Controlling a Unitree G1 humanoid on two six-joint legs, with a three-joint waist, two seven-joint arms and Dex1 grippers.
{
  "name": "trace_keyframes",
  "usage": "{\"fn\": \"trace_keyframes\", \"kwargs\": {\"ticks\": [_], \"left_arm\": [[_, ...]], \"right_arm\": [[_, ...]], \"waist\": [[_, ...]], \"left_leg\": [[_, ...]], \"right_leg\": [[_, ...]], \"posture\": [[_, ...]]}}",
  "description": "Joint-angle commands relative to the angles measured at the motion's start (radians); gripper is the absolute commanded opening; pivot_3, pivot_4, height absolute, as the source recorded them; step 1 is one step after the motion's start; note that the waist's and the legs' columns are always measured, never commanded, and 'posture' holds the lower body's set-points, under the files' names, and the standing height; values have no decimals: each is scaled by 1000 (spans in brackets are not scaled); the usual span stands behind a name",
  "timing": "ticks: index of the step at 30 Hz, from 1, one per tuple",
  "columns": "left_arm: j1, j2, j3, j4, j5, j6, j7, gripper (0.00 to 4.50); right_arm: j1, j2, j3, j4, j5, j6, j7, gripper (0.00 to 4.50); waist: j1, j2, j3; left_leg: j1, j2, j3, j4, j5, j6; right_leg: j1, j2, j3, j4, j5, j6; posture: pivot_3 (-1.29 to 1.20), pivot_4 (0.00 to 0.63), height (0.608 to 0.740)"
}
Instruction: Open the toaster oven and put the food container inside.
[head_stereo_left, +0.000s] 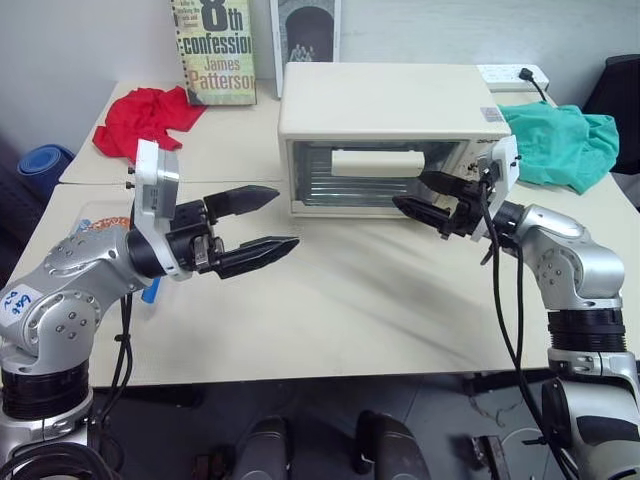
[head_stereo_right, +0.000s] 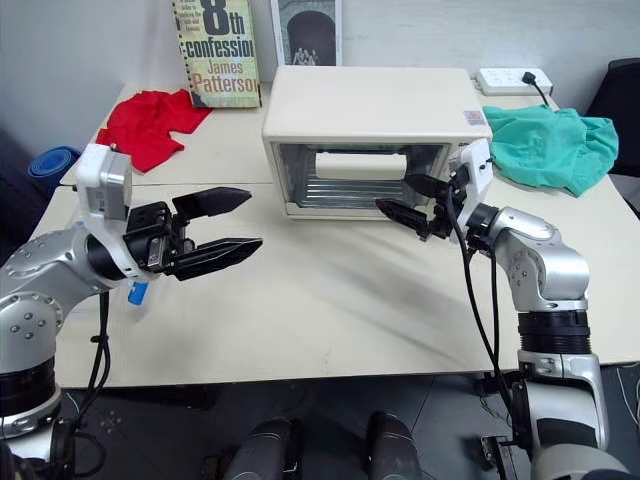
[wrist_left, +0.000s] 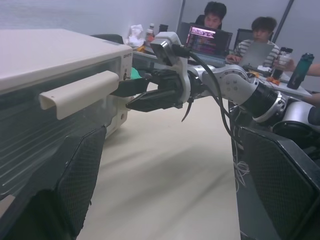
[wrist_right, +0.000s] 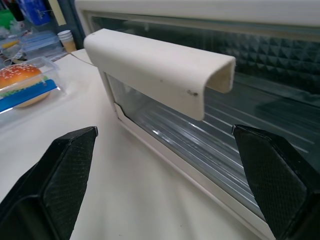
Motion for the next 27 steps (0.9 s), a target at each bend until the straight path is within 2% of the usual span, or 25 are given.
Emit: {"fn": "trace_keyframes", "kwargs": {"ticks": [1, 7, 12, 15, 21, 27], "left_arm": [[-25, 1, -15, -7, 24, -29, -4, 4500], [-48, -24, -43, 42, 78, -55, 16, 4500], [-144, -72, -66, 126, 136, -75, 68, 4500], [-237, -92, -112, 212, 221, -119, 69, 3917], [-383, -111, -237, 391, 397, -243, -29, 1967], [-474, -152, -283, 560, 503, -353, -104, 30]], "right_arm": [[-11, 1, -18, -78, 36, -5, 27, 4487], [32, -15, -19, -166, 68, 17, 63, 4487], [89, -23, -23, -224, 80, 32, 74, 4487], [124, -20, -29, -250, 85, 26, 67, 4500], [162, -12, -19, -260, 69, 1, 58, 4500], [181, 5, -13, -274, 71, -5, 45, 4500]], "waist": [[0, 0, 0], [1, 0, 0], [0, 0, 0], [3, 0, 0], [3, 0, 0], [3, -1, 1]], "left_leg": [[0, 0, 0, 0, 0, 0], [0, 1, 0, 0, 0, 0], [0, 2, 0, 0, 0, 0], [0, 3, 0, 0, 0, -1], [0, 3, 1, 0, 0, -1], [0, 4, 2, 0, -1, -2]], "right_leg": [[0, 0, 0, 0, 0, 0], [0, 1, 0, 0, 0, 0], [0, 3, 1, 0, 0, 0], [0, 4, 1, 0, 0, 0], [0, 4, 1, -1, 0, 0], [0, 5, 1, -2, 0, 0]], "posture": [[0, 150, 740], [0, 150, 740], [0, 150, 740], [0, 150, 740], [0, 150, 740], [0, 150, 740]]}}
